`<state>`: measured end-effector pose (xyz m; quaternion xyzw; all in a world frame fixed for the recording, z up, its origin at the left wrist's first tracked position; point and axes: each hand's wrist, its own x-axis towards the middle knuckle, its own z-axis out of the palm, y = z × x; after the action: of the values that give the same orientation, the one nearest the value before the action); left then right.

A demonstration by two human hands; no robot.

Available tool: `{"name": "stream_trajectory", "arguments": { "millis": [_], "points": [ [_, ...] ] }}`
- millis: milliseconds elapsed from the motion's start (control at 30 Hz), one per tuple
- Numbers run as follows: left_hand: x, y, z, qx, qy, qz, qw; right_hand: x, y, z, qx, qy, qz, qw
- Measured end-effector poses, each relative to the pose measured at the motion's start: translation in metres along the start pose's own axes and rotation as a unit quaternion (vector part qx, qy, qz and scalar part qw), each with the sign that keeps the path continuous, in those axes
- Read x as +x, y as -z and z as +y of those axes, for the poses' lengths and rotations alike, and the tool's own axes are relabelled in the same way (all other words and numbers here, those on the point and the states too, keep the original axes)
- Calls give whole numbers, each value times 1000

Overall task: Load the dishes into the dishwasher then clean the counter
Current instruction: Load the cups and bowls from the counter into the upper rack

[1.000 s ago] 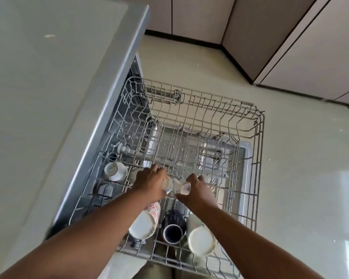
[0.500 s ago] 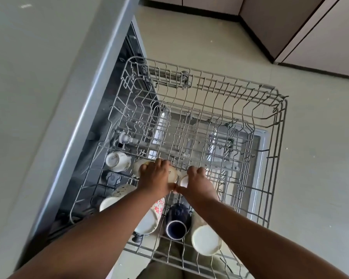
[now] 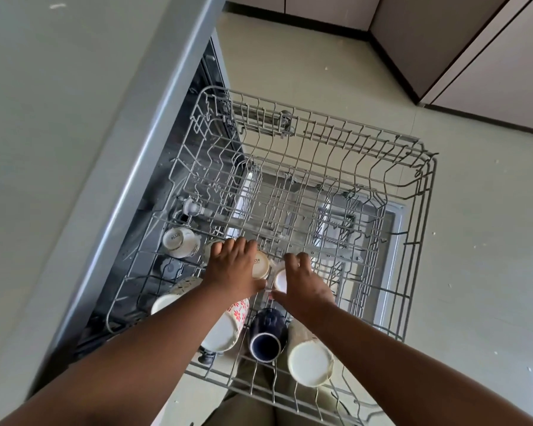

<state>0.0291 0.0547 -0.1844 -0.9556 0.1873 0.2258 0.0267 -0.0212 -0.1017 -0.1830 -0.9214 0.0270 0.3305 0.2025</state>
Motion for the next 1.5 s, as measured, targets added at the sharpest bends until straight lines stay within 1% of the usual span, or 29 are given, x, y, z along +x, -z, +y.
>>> {"name": "stream_trajectory", "arguments": {
  "millis": [233,300,400,500,600,733,867,933,1033,1133,1233,1267,1333,1433,1467,1500],
  "points": [
    [-13,9,-4,-12,12,18,1000,-7,13,7,-62,-5,13,998],
    [-18,16,-3,-29,13,12,999,-11,20,5,-78,3,21,997],
    [-28,24,-1,-63,20,0,998,-17,30,-2,-107,36,42,993],
    [-44,30,3,-75,15,10,997,-23,42,-11,-140,73,60,986],
    [-70,34,8,-51,-4,45,998,-31,52,-21,-183,103,54,976],
    [-112,46,7,-32,7,63,997,-46,63,-47,-216,130,35,967],
    [-157,65,1,-13,-34,117,993,-68,80,-91,-238,166,81,954],
    [-174,85,-5,-5,-42,172,984,-84,91,-116,-235,178,123,948],
    [-197,120,-23,-15,-30,253,967,-108,107,-153,-222,194,176,939],
    [-231,142,-52,10,5,292,956,-131,116,-194,-234,236,215,919],
    [-276,146,-93,44,76,323,942,-155,108,-241,-261,272,232,897],
    [-295,142,-108,43,105,315,942,-165,99,-259,-264,283,239,890],
    [-340,135,-139,38,167,299,939,-188,75,-297,-246,294,247,890],
    [-417,113,-185,45,248,310,917,-224,29,-361,-217,320,248,888],
    [-445,105,-198,51,264,325,907,-236,12,-383,-218,336,244,883],
    [-471,95,-212,57,282,323,902,-248,-5,-403,-223,357,241,875]
  ]
}}
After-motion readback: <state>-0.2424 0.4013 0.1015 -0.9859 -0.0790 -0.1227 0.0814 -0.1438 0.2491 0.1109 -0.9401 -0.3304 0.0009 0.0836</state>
